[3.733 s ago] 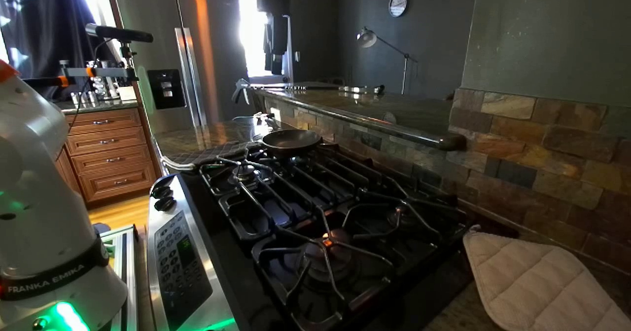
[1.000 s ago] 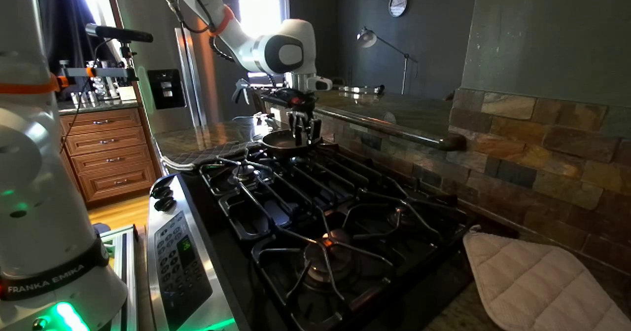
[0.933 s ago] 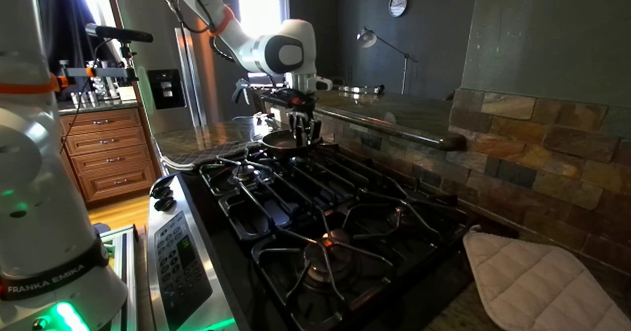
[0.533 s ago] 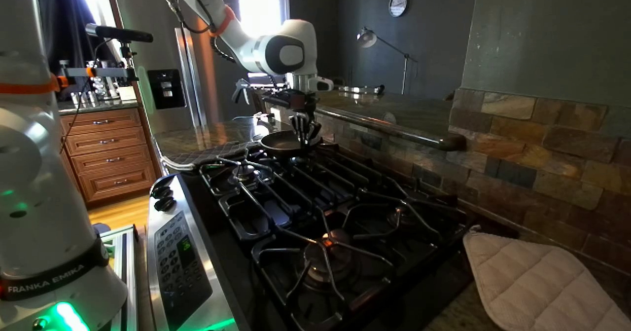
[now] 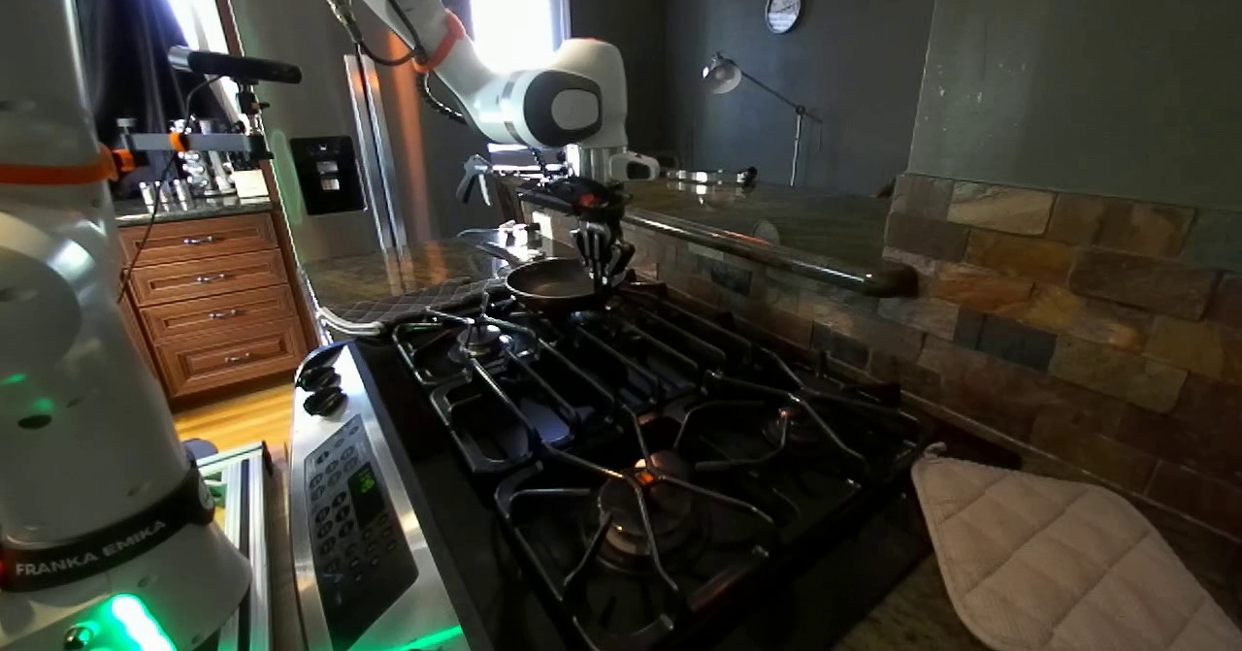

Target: Move the pan to the bottom-right plate of the stove

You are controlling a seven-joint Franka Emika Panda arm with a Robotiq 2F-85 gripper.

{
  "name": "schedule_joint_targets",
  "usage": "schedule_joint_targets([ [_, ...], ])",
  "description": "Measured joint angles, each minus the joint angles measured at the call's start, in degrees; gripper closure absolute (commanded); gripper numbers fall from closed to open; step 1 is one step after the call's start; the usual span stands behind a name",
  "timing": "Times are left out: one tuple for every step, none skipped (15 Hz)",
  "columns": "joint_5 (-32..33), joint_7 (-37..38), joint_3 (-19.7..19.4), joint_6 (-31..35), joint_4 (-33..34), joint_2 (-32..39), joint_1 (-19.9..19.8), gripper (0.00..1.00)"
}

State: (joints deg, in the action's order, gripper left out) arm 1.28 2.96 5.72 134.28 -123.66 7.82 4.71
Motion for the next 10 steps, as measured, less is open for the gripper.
schedule_joint_targets([
  [0.0, 0.0, -0.06, 0.0, -0.01, -0.01, -0.02, 0.98],
  [0.0, 0.0, -0.14, 0.0, -0.01, -0.01, -0.08, 0.98],
  [0.0, 0.0, -0.31, 0.0, -0.03, -0.03, -0.18, 0.98],
  [0.0, 0.0, -0.61, 0.01, -0.08, -0.09, -0.3, 0.98],
  [0.0, 0.0, -1.02, 0.01, -0.16, -0.19, -0.53, 0.98],
  [0.0, 0.01, -1.49, 0.01, -0.27, -0.32, -0.86, 0.98],
  [0.01, 0.02, -1.99, 0.01, -0.42, -0.5, -1.24, 0.98],
  [0.01, 0.03, -2.56, 0.01, -0.61, -0.75, -1.65, 0.98],
  [0.02, 0.06, -3.09, 0.01, -0.79, -1.02, -1.99, 0.98],
  [0.03, 0.07, -3.53, 0.01, -0.91, -1.24, -2.34, 0.98],
])
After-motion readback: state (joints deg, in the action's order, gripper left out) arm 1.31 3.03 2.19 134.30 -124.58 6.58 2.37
